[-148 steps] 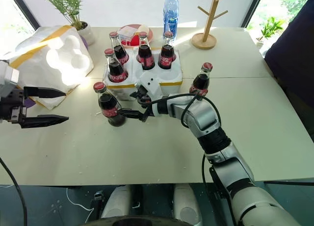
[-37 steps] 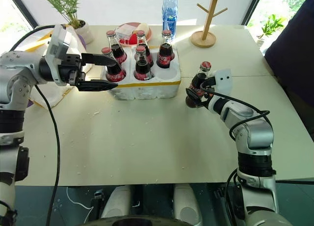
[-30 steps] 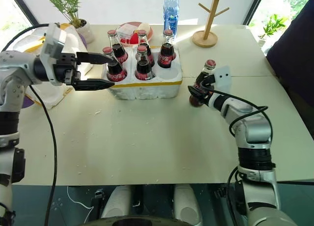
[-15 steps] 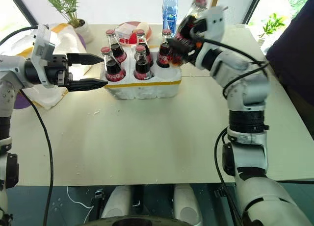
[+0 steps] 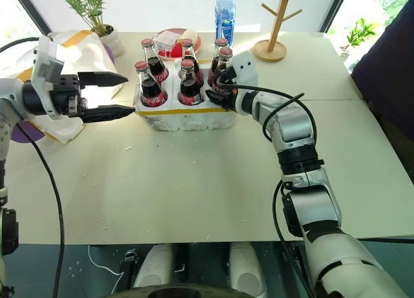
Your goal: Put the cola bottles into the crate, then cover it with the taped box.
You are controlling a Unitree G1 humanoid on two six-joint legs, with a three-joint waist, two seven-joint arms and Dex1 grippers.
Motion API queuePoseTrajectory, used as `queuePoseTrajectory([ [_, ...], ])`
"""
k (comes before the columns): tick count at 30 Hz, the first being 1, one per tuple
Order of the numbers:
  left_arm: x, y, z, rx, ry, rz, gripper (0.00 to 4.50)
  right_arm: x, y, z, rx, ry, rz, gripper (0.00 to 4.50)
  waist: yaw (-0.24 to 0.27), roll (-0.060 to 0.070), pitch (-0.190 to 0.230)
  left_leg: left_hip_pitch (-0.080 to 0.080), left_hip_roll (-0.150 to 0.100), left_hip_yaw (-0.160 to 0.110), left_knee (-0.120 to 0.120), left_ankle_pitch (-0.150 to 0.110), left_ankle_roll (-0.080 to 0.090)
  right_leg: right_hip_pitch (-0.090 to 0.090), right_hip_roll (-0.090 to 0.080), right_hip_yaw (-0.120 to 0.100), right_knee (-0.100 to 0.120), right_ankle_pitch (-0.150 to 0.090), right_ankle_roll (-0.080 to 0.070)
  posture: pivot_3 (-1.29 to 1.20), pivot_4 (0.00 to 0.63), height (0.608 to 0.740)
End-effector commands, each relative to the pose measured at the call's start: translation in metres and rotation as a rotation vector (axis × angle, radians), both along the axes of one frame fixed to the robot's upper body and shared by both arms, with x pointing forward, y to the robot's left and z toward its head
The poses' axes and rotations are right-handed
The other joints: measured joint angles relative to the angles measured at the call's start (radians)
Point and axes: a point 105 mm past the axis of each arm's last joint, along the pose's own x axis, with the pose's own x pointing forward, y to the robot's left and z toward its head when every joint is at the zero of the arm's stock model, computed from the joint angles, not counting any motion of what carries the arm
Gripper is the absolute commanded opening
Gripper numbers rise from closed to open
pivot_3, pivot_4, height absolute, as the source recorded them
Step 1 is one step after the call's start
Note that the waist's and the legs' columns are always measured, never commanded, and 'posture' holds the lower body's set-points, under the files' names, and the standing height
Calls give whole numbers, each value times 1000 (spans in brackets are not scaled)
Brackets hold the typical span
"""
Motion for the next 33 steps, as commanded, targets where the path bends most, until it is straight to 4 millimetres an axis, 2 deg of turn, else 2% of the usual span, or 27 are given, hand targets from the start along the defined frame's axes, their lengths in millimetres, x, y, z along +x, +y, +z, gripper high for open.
queuePoseTrajectory([
  [1,-5,4,13,5,-57,11,4500,-2,4,9,9,-42,10,4476,-1,0,0,1,0,0,0,0,0,1,0,0,0,0,0,0,150,740],
  [6,-16,18,11,29,-50,61,4500,-21,-17,30,-20,-96,53,4476,-1,0,0,1,0,-1,0,-1,1,0,0,0,1,0,0,0,150,740],
  [8,-27,33,11,66,-36,111,4500,-43,-37,49,-15,-116,112,4476,0,0,0,1,0,-1,0,-1,1,0,0,0,1,0,0,0,150,740],
  [12,-43,56,13,116,-25,200,4500,-75,-61,72,-27,-135,190,4476,2,0,0,0,1,-3,0,-3,5,0,0,0,-1,0,0,0,150,740],
  [15,-57,92,18,195,-3,335,4500,-99,-80,91,-37,-118,268,4476,-1,0,0,2,1,-2,0,-3,6,2,0,0,-1,0,0,0,150,740],
  [17,-67,121,21,261,30,432,4500,-115,-82,99,-72,-140,349,4476,-4,1,0,3,1,-2,0,-3,6,2,0,0,-1,0,0,0,150,740],
  [21,-81,162,27,354,108,533,4500,-126,-75,102,-96,-151,438,4476,-3,0,0,4,2,1,-1,-3,6,1,1,0,0,-1,-1,0,150,740],
  [25,-77,198,22,446,207,637,4500,-139,-60,98,-90,-149,573,4476,2,1,0,4,2,4,-1,-3,5,0,0,0,0,-1,-2,0,150,740],
  [30,-58,224,-3,523,308,756,4500,-135,-54,96,-105,-162,581,4476,10,1,0,3,1,5,-1,-3,5,0,-1,0,1,-1,-1,0,150,740],
  [33,-47,232,-17,549,367,799,4500,-135,-54,97,-111,-174,572,4476,13,1,-1,3,1,6,0,-3,5,0,0,0,2,-1,-1,0,150,740],
])
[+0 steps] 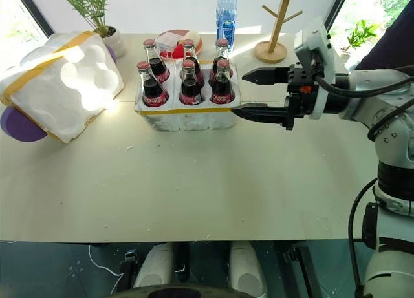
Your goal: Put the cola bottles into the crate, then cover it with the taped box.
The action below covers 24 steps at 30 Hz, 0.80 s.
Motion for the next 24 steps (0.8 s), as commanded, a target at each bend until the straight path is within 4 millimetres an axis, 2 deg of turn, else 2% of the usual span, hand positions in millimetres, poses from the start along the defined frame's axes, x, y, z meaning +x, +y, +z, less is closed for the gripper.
queuePoseTrajectory([
  [1,5,13,-11,53,62,74,4500,-6,-1,13,7,-77,-7,4476,2,-1,0,0,0,0,0,0,0,0,0,0,0,0,0,0,150,740],
  [6,25,16,-25,39,79,117,4500,-12,-5,9,10,-73,-33,4476,9,-2,-1,-1,0,0,1,0,0,-1,0,0,0,0,0,0,150,740],
  [12,49,6,-30,-12,50,127,4500,-16,-5,3,13,-67,-59,4476,14,-3,-1,-1,0,0,2,0,1,0,0,0,0,0,0,0,150,740],
  [15,55,2,-32,-30,42,131,3594,-17,-4,1,11,-67,-65,4500,13,-3,-1,-1,0,0,2,-1,1,0,0,0,0,0,0,0,150,740],
  [19,62,-2,-32,-65,21,137,1538,-16,-4,0,15,-68,-76,4500,11,-3,-1,-1,0,0,2,-1,1,0,0,0,1,0,0,0,150,740],
  [20,62,-2,-33,-63,24,135,829,-16,-4,0,17,-67,-78,4500,10,-3,-1,-1,0,0,2,-1,1,0,0,0,1,0,0,0,150,740],
  [22,61,-3,-34,-57,31,124,252,-16,-5,-1,17,-62,-84,4500,10,-3,-1,-1,0,0,2,-1,1,0,0,0,1,0,0,0,150,740],
  [24,61,-3,-32,-40,21,107,236,-15,-9,-4,19,-27,-97,4500,10,-3,-1,-1,0,0,2,-1,1,0,0,0,1,0,0,0,150,740],
])
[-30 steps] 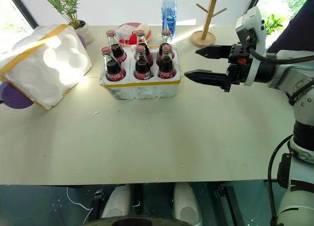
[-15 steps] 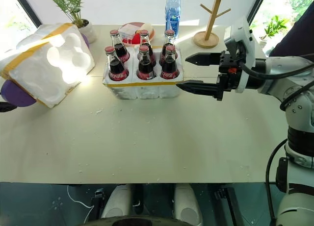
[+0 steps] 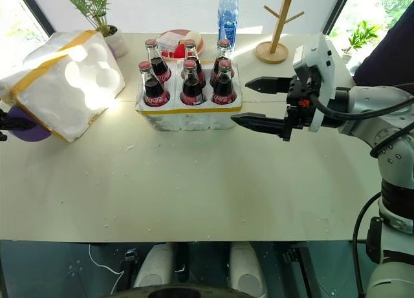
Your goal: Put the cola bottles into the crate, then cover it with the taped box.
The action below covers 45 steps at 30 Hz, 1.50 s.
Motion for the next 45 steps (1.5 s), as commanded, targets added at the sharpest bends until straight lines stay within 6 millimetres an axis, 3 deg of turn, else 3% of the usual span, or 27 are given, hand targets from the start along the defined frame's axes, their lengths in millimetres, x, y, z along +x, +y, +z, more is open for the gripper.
queuePoseTrajectory([
  [1,0,3,16,42,-58,-23,236,-5,-9,9,6,-13,-22,4500,1,0,0,0,0,0,0,0,0,0,0,0,0,0,0,0,150,740],
  [6,12,-4,44,172,-225,-107,236,4,-28,11,-16,-28,-125,4500,4,0,0,0,0,0,0,0,0,0,0,0,0,0,0,0,150,740],
  [10,37,-26,95,396,-577,-156,236,4,-41,13,-24,-24,-171,4500,7,-2,0,-1,0,-1,1,0,0,0,-2,0,0,0,0,0,150,740],
  [13,49,-66,132,549,-841,-247,236,4,-44,10,-24,-11,-180,4500,6,-2,0,0,-2,-1,1,0,0,0,-4,-1,1,0,1,0,150,740],
  [17,53,-119,147,725,-1027,-411,236,4,-45,6,-23,-4,-188,4500,4,-2,0,0,-3,1,2,0,0,1,-5,-1,1,1,2,0,150,740],
  [19,55,-144,146,785,-1090,-497,236,4,-46,6,-17,-2,-197,4500,2,-2,0,0,-3,1,2,0,0,1,-5,0,1,1,2,0,150,740],
  [21,58,-157,141,812,-1113,-539,236,5,-47,6,-14,-1,-205,4500,2,-2,0,1,-3,1,1,0,0,1,-4,0,2,1,2,0,150,740],
  [28,68,-190,115,925,-1174,-669,236,3,-49,7,6,1,-232,4500,5,-2,0,1,-2,2,2,0,0,1,-4,0,2,1,2,0,150,740],
  [37,72,-206,108,1060,-1210,-734,236,5,-47,3,16,6,-247,4500,4,-2,-1,1,-3,2,2,0,0,1,-4,0,1,1,2,0,150,740],
  [42,70,-203,88,1204,-1147,-796,236,9,-42,0,28,1,-248,4500,1,-2,-1,1,-2,2,1,0,0,1,-4,0,2,1,2,0,150,740],
  [45,67,-205,72,1175,-1110,-827,1694,10,-41,0,32,4,-244,4500,3,-1,-1,1,-2,2,1,0,0,1,-4,0,2,1,2,0,150,740],
])
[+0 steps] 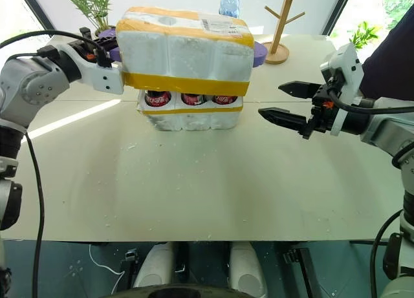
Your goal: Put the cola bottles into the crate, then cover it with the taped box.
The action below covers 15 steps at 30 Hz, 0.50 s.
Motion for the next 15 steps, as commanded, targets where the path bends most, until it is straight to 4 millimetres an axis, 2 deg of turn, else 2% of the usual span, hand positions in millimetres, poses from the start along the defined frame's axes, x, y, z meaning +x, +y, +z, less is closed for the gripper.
queuePoseTrajectory([
  [1,-6,2,-3,9,4,5,2241,-3,4,13,3,-61,21,4500,1,0,0,0,0,0,0,0,0,0,0,0,0,0,0,0,150,740],
  [5,-16,8,-10,-42,48,8,4268,-1,1,10,-12,-51,10,4500,2,0,0,0,0,0,0,0,0,0,0,0,0,0,0,0,150,740],
  [9,-42,25,-10,-146,88,2,4268,0,-7,6,-37,-42,-12,4500,-3,0,0,0,1,0,0,0,0,0,0,0,0,0,0,0,150,740],
  [13,-72,49,-9,-394,213,6,4268,5,-22,3,-53,-27,-46,4500,-6,0,0,1,1,0,0,0,0,-1,-1,0,1,0,0,0,150,740],
  [15,-85,63,-13,-554,336,31,4268,8,-29,1,-62,-17,-58,4500,-6,0,0,1,1,0,0,0,0,0,-1,0,1,0,0,0,150,740],
])
